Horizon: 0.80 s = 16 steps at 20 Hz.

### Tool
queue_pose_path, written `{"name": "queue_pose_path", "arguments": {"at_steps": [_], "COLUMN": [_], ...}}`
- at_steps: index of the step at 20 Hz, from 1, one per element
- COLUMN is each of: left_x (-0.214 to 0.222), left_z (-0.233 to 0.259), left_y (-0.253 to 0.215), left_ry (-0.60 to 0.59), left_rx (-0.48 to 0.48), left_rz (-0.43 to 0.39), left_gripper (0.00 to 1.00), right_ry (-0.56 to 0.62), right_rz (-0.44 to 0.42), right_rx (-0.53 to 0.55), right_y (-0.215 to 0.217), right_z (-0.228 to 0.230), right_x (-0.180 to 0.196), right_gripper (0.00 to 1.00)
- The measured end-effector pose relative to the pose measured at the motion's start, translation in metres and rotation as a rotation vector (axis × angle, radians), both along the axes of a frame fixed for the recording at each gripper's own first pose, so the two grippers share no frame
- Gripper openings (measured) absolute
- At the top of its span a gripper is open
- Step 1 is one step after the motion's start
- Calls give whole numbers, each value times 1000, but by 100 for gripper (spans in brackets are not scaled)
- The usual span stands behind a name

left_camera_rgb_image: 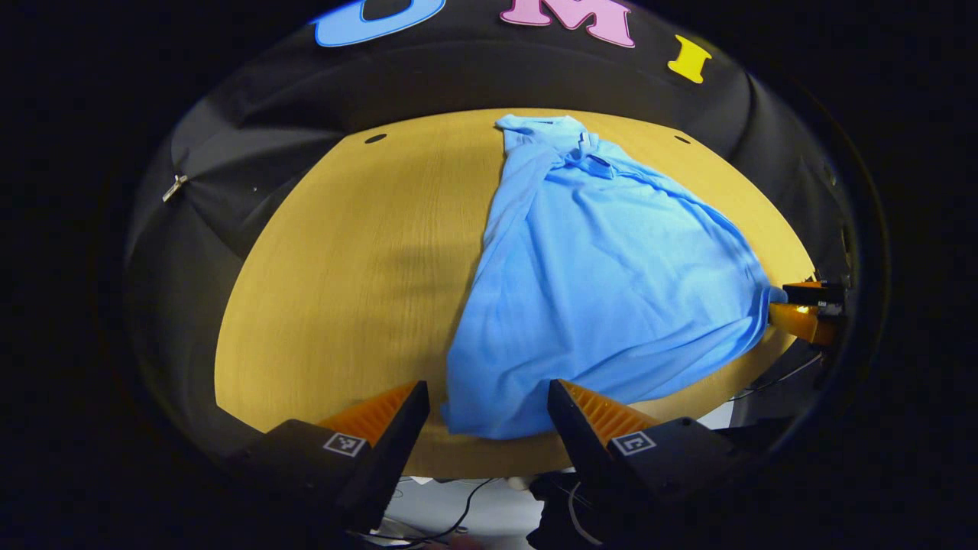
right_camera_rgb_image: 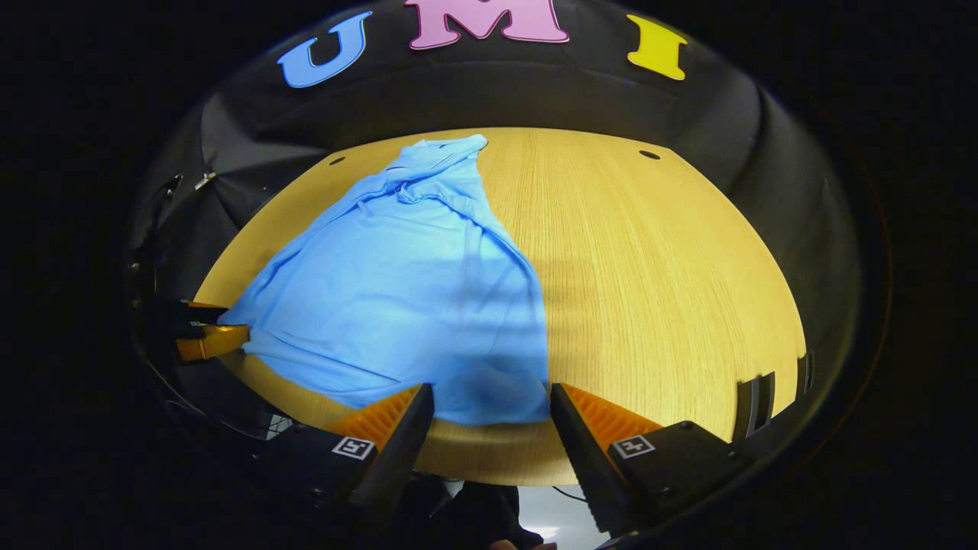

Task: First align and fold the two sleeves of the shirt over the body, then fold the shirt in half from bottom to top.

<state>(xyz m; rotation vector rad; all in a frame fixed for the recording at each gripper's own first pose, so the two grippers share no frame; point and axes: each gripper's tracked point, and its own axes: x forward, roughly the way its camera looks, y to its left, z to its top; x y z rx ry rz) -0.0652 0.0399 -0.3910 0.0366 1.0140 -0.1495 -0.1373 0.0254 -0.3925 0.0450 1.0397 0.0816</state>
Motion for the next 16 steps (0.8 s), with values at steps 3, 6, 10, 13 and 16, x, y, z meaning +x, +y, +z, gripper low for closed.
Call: {"name": "queue_pose_path", "arguments": {"at_steps": [3, 6, 10, 13, 16], "left_x": [-1, -1, 3, 7, 11], "left_z": [-2, -2, -2, 1, 4], "left_y": [-2, -8, -28, -31, -31], "left_ry": [17, 25, 24, 15, 10], "left_rx": [-27, -46, -57, -56, -89], "left_rz": [9, 5, -44, -39, -9], "left_gripper": [100, 82, 32, 8, 6], "right_ry": [14, 24, 28, 27, 19], "right_rz": [4, 17, 53, 33, 38], "right_rx": [-10, 4, 41, 77, 85], "right_y": [0, 9, 27, 30, 27], "right_z": [-5, -8, -9, -9, -3], "right_x": [-2, -1, 3, 8, 10], "right_gripper": [96, 77, 30, 18, 6]}}
